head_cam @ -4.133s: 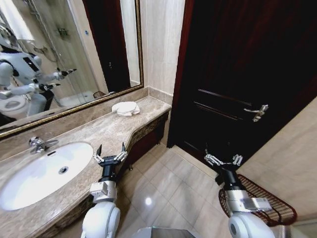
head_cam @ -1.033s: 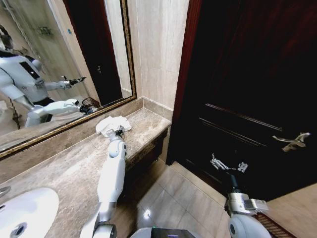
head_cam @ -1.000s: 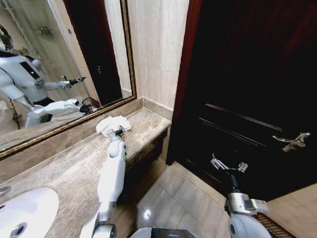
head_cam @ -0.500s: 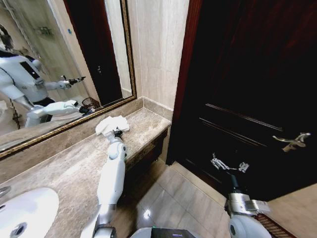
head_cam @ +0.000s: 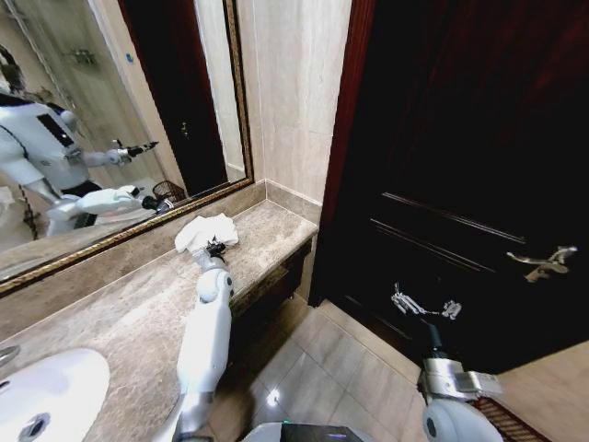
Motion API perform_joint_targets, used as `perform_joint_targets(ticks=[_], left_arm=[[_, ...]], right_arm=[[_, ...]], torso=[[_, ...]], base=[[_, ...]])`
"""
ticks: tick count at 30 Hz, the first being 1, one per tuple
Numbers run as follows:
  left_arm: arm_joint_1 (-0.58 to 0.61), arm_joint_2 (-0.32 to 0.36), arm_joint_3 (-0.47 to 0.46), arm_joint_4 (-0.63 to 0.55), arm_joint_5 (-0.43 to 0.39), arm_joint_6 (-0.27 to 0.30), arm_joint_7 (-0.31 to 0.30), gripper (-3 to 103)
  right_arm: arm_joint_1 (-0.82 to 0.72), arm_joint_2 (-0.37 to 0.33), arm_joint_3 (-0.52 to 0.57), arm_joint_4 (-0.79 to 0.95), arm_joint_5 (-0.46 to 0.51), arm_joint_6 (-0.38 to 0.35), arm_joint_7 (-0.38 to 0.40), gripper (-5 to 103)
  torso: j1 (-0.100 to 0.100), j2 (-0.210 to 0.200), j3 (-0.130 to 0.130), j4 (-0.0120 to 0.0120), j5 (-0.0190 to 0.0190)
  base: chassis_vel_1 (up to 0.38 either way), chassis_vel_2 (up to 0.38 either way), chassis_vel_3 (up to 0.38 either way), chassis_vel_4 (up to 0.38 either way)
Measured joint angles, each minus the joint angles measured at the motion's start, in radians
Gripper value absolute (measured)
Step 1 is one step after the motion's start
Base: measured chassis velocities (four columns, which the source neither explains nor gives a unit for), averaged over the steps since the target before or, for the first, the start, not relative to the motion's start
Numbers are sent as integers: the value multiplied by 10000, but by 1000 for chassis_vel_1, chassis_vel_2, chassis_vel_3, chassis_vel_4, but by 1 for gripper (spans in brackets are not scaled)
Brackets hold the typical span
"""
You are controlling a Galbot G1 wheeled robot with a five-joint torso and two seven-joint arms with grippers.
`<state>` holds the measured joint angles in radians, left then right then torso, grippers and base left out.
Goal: Discard the used towel into the hamper.
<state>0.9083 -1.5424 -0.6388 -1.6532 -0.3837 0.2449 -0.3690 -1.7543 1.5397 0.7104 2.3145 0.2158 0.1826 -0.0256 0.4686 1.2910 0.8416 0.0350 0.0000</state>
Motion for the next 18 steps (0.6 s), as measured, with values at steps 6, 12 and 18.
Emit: perform_joint_targets(ticks=[6, 12, 18], left_arm=[[1463, -17, -52, -1923, 608, -381, 1337, 7], [3118, -200, -97, -3521, 1988, -1094, 2817, 7], [4613, -141, -84, -5493, 2526, -1606, 3523, 7]], right_arm=[[-29, 83, -104, 27, -37, 5, -106, 100], [-43, 82, -150, 119, -52, 15, -174, 100], [-59, 113, -266, 178, -54, 142, -191, 100]], torso=[[0, 0, -1, 1, 0], [-2, 1, -2, 3, -1], [-2, 0, -2, 0, 1]], base=[[0, 0, 0, 0], [0, 0, 0, 0], [0, 0, 0, 0]])
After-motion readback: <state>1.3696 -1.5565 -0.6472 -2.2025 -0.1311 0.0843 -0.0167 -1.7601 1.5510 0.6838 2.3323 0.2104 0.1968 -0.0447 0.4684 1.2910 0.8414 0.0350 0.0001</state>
